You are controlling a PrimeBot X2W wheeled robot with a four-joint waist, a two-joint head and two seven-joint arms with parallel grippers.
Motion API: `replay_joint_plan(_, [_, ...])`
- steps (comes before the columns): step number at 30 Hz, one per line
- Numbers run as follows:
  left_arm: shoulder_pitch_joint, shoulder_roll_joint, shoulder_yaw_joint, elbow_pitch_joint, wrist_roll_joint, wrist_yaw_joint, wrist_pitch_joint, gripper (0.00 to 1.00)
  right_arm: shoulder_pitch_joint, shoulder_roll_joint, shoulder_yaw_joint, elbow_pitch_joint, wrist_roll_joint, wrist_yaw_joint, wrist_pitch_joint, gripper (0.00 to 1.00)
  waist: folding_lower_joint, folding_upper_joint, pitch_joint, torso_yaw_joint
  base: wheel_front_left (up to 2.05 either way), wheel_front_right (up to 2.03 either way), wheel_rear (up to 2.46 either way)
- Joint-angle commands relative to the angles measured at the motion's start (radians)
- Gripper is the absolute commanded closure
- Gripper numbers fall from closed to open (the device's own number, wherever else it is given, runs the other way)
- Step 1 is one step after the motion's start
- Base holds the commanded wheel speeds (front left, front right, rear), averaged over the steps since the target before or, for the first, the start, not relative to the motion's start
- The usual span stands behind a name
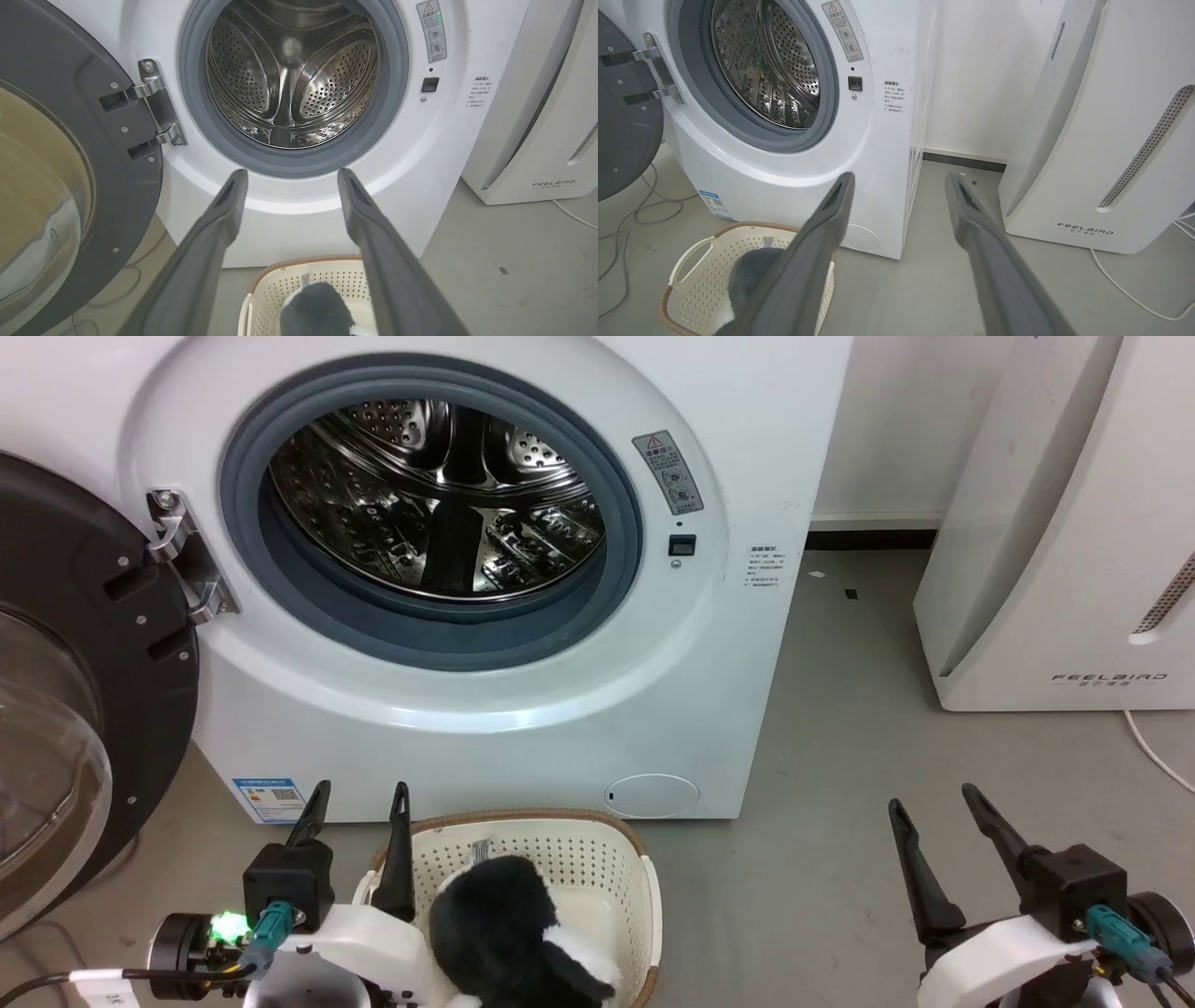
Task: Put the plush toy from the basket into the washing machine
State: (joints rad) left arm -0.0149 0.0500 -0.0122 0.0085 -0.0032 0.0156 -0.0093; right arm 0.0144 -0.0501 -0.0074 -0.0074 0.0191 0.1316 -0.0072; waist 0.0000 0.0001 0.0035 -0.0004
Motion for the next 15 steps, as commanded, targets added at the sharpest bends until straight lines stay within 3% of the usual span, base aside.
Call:
replay_joint_plan(1, [-0.008, 0.0, -0.002, 0.005, -0.004, 0.006, -0.009, 0.0, -0.001, 0.0, -0.006, -0.007, 0.008, 0.0, -0.012, 0.0, 0.0, -0.0001, 0.001, 0.0, 0.0, 0.0, 0.0])
replay_joint_plan(15, [-0.074, 0.005, -0.029, 0.081, -0.001, 0.01, -0.038, 0.0, -0.02, 0.0, -0.027, -0.023, 0.01, 0.0, -0.041, 0.0, 0.0, -0.0001, 0.047, -0.007, 0.0, 0.0, 0.0])
